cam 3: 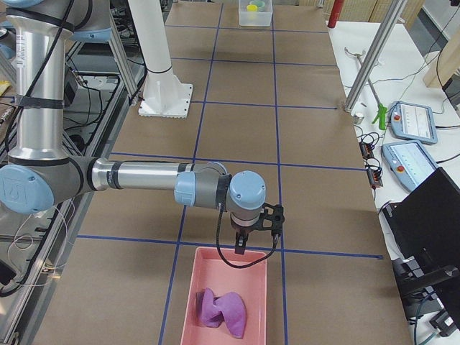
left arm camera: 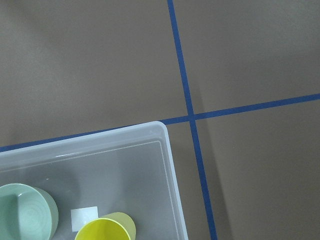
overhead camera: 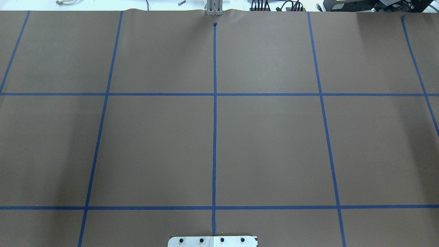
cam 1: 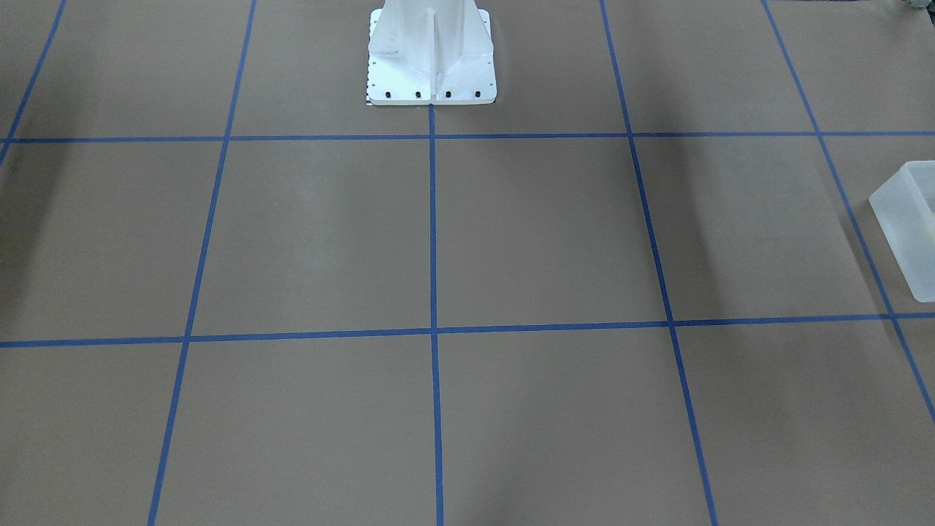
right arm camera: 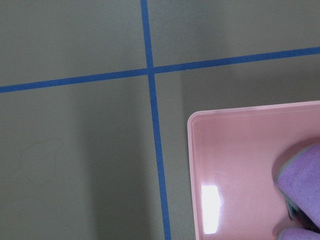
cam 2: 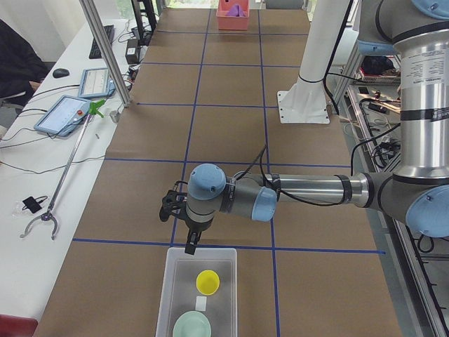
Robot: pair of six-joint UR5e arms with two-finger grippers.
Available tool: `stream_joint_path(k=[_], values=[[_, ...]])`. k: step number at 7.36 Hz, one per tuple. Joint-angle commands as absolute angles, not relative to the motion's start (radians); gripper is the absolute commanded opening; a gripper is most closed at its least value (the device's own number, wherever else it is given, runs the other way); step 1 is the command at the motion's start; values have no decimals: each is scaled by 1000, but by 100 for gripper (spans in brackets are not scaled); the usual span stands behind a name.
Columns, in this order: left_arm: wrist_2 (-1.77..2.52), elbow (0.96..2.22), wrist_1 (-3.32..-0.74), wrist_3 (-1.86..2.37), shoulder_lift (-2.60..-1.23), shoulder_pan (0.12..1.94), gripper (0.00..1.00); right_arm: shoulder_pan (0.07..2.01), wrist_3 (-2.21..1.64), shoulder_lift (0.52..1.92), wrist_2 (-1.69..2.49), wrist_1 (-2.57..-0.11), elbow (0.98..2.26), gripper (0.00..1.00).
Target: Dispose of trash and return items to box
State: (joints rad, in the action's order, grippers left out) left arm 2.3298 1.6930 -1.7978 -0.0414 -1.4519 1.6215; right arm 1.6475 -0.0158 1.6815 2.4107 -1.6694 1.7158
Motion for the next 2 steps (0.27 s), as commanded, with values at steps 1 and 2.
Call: stream_joint_path(k=[1, 2], values=[[2313, 1692, -1798, -41, -1451, 1621, 99, 1647, -17, 1681, 2408, -1669, 1717, 100], [2309, 1692, -1798, -43, -1451, 1618, 99, 1647, -17, 1681, 2405, -1669, 1718, 100]])
